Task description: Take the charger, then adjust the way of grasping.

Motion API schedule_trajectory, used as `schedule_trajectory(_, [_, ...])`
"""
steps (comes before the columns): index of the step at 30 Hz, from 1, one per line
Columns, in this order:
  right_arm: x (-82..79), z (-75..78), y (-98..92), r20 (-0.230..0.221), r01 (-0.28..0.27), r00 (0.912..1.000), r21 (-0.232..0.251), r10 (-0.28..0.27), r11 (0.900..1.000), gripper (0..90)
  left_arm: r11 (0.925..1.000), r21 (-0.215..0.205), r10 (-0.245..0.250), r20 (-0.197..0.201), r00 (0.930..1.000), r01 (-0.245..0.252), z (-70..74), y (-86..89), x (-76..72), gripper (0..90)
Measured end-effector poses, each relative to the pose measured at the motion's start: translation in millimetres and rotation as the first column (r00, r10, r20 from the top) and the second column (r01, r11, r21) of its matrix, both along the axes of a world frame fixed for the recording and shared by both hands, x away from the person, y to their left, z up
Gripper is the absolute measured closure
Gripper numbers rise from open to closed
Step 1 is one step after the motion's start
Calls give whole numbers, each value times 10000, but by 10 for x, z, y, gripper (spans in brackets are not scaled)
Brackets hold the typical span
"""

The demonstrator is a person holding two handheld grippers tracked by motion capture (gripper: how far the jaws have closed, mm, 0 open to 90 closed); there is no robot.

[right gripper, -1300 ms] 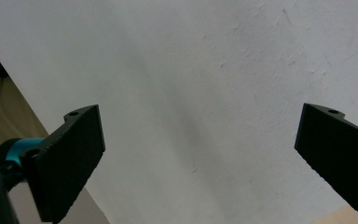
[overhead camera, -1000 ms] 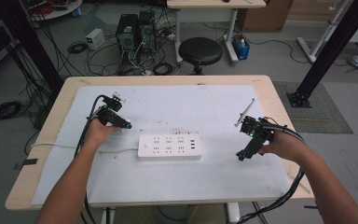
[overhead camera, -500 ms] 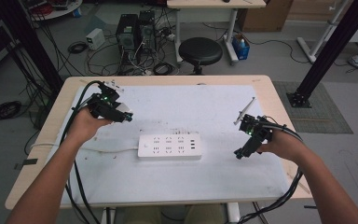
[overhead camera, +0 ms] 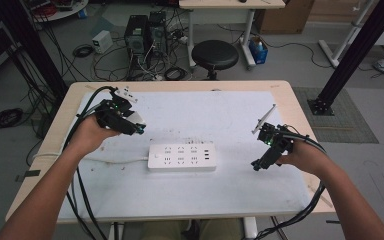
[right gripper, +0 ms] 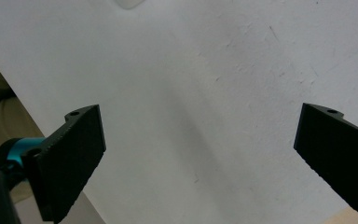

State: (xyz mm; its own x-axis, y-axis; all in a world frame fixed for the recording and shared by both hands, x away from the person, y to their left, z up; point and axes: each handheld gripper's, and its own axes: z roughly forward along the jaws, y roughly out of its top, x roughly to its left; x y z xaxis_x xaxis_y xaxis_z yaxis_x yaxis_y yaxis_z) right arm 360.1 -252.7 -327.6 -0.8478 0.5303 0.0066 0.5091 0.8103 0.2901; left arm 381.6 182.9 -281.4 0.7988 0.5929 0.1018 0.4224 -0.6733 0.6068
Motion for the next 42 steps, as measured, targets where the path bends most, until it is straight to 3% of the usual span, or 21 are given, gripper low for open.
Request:
schedule_trajectory(8, [-61, 125, 103, 131, 210, 9997, 578, -218, 9981, 12, 9970, -123, -758, 144, 9970, 760, 23, -56, -94, 424])
schedule_trajectory(14, [-120, 186, 156, 163, 433, 9988, 1038, -452, 9937, 13, 9881, -377, -1481, 368, 9883, 1494, 15, -166, -145, 424])
schedule_trajectory(18, [-105, 180, 184, -163, 767, 9970, 1630, -751, 9836, 13, 9784, -362, -2015, 489, 9783, 2034, 1, -265, -186, 424])
schedule_trajectory(23, [-82, 164, 226, -539, 1149, 9930, 2449, -1048, 9627, 13, 9639, -463, -2590, 656, 9637, 2622, -8, -416, -251, 424])
schedule_trajectory(26, [-89, 177, 266, -614, 1195, 9923, 2582, -1071, 9587, 13, 9509, -446, -3032, 654, 9507, 3064, -26, -501, -282, 424])
schedule_trajectory(27, [-89, 177, 266, -614, 1195, 9923, 2582, -1071, 9587, 13, 9509, -446, -3032, 654, 9507, 3064, -26, -501, -282, 424])
schedule_trajectory(28, [-91, 178, 280, -596, 1161, 9928, 2659, -1039, 9570, 13, 9434, -411, -3262, 629, 9432, 3290, -52, -562, -300, 424])
schedule_trajectory(31, [-107, 191, 333, -727, 1187, 9922, 2989, -1014, 9469, 13, 9359, -525, -3453, 602, 9366, 3484, -94, -640, -321, 424])
schedule_trajectory(33, [-117, 198, 361, -960, 1351, 9894, 3355, -1088, 9323, 13, 9296, -505, -3616, 665, 9300, 3651, -114, -681, -327, 424])
schedule_trajectory(35, [-117, 198, 379, -1289, 1615, 9844, 3893, -1200, 9069, 13, 9243, -557, -3737, 690, 9250, 3776, -132, -727, -340, 424])
schedule_trajectory(37, [-101, 186, 388, -1769, 2068, 9742, 4519, -1400, 8678, 13, 9176, -623, -3879, 745, 9187, 3925, -145, -782, -356, 424])
schedule_trajectory(40, [-78, 155, 413, -2602, 2782, 9521, 5196, -1605, 8078, 13, 9058, -723, -4118, 824, 9075, 4176, -153, -868, -384, 424])
schedule_trajectory(42, [-72, 142, 433, -2966, 3054, 9414, 5468, -1607, 7796, 13, 9012, -790, -4194, 882, 9035, 4261, -158, -915, -403, 424])
